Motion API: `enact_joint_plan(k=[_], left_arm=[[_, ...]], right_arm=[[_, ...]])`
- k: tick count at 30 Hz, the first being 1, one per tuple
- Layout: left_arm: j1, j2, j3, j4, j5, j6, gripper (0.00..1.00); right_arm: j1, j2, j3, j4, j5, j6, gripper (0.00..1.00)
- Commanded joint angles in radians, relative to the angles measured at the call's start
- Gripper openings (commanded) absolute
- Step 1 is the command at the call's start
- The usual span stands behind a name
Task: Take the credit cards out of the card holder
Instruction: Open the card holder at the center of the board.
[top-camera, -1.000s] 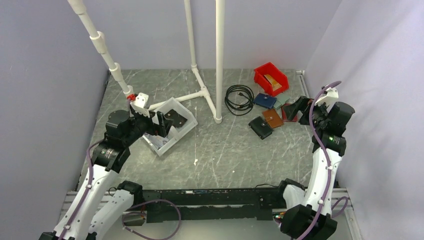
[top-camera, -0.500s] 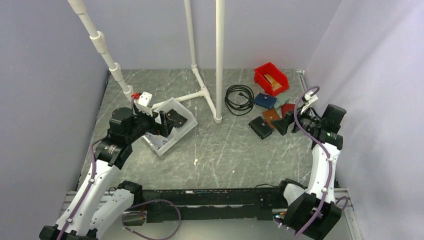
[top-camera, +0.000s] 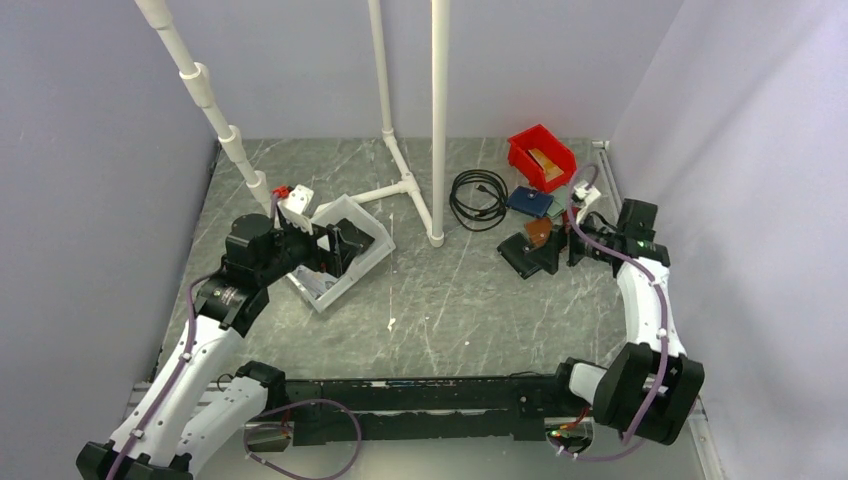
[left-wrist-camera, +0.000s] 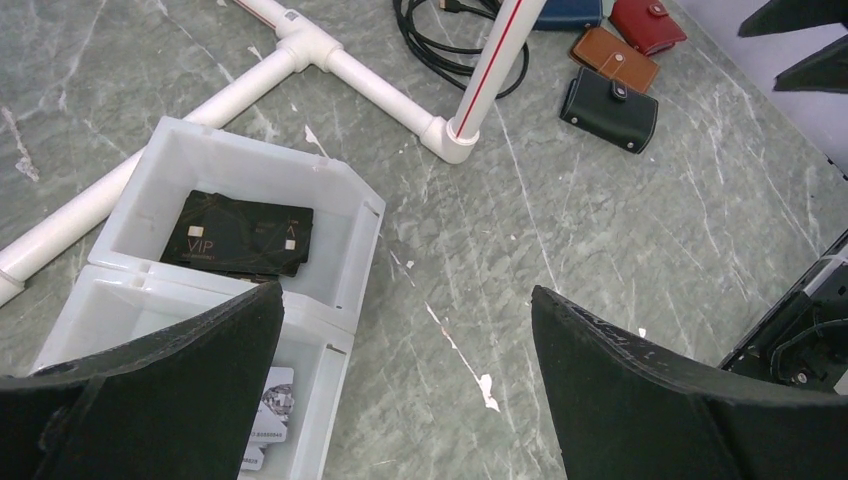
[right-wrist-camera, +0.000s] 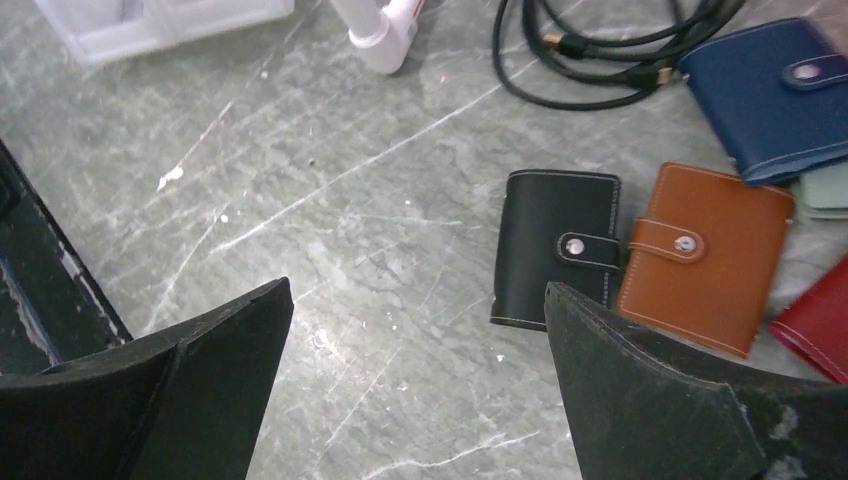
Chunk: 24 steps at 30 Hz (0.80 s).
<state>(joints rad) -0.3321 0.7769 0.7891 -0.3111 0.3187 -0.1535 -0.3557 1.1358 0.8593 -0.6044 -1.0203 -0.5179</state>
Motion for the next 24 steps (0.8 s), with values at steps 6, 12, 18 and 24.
enact_joint_plan(k=[6, 12, 18, 24], left_arm=[[-0.005, 0.021, -0.004, 0.028, 0.009, 0.007, 0.99], [-0.005, -0.004, -0.032, 0.045, 0.0, 0.008, 0.99], [-0.005, 0.007, -0.027, 0.038, 0.004, 0.014, 0.99], [-0.005, -0.008, -0.019, 0.024, 0.001, 0.027, 0.99]], right_arm=[[0.119, 0.041, 0.032, 0.005, 0.096, -0.031, 1.0], [0.133, 0.069, 0.027, 0.038, 0.124, 0.013, 1.0], [0.136, 0.095, 0.034, 0.054, 0.138, 0.045, 1.0], [0.159, 0.134, 0.049, 0.077, 0.164, 0.112, 1.0]])
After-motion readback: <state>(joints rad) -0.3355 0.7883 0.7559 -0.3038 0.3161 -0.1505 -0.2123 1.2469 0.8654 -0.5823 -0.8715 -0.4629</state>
